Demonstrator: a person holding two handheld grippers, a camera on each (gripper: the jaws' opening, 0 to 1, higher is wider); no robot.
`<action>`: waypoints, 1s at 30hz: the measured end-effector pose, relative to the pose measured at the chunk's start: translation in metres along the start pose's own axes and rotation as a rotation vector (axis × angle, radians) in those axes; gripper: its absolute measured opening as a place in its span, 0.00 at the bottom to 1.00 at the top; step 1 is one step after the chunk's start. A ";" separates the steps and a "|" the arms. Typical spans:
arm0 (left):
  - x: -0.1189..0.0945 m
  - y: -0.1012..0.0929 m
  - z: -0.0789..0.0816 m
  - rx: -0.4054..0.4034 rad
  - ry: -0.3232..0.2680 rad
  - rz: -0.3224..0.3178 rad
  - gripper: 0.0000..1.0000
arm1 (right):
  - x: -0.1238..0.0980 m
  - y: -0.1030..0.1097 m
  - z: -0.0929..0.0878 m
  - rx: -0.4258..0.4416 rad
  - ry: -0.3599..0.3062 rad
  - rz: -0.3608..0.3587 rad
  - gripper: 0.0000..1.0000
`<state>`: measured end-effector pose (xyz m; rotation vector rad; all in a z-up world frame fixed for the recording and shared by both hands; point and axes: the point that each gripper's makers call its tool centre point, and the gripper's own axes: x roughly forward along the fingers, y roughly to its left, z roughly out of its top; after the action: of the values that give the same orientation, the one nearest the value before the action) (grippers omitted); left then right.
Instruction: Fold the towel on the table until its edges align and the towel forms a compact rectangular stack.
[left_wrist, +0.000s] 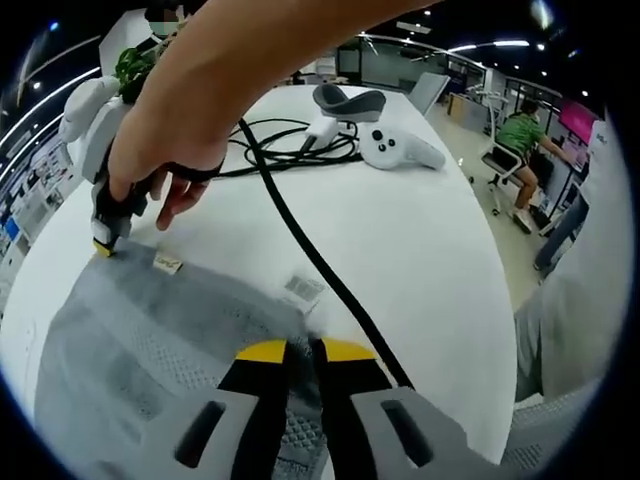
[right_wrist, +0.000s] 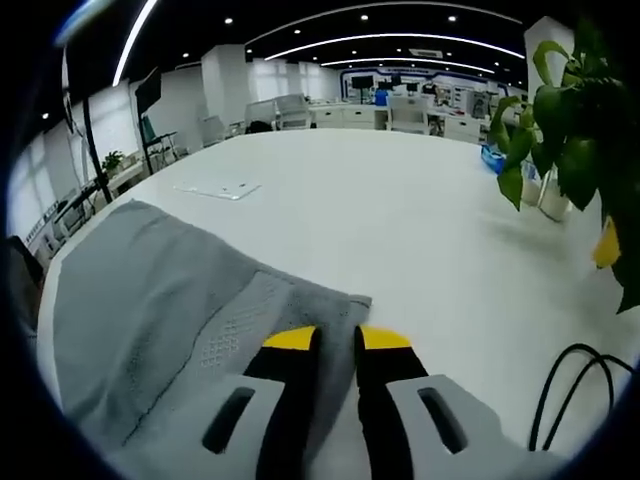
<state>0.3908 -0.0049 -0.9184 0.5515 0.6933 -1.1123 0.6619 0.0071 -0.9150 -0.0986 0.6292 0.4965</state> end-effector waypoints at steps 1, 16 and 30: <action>0.000 0.000 0.000 0.003 0.002 0.000 0.11 | -0.001 0.000 0.000 -0.002 0.001 0.004 0.12; -0.001 -0.004 0.000 -0.024 0.026 0.035 0.08 | -0.001 0.000 0.001 0.009 0.016 0.018 0.00; -0.024 -0.008 0.017 -0.227 -0.028 0.003 0.05 | -0.034 -0.004 0.009 0.002 0.016 -0.029 0.00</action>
<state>0.3808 -0.0045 -0.8897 0.3429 0.7821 -1.0213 0.6451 -0.0084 -0.8881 -0.1093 0.6428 0.4672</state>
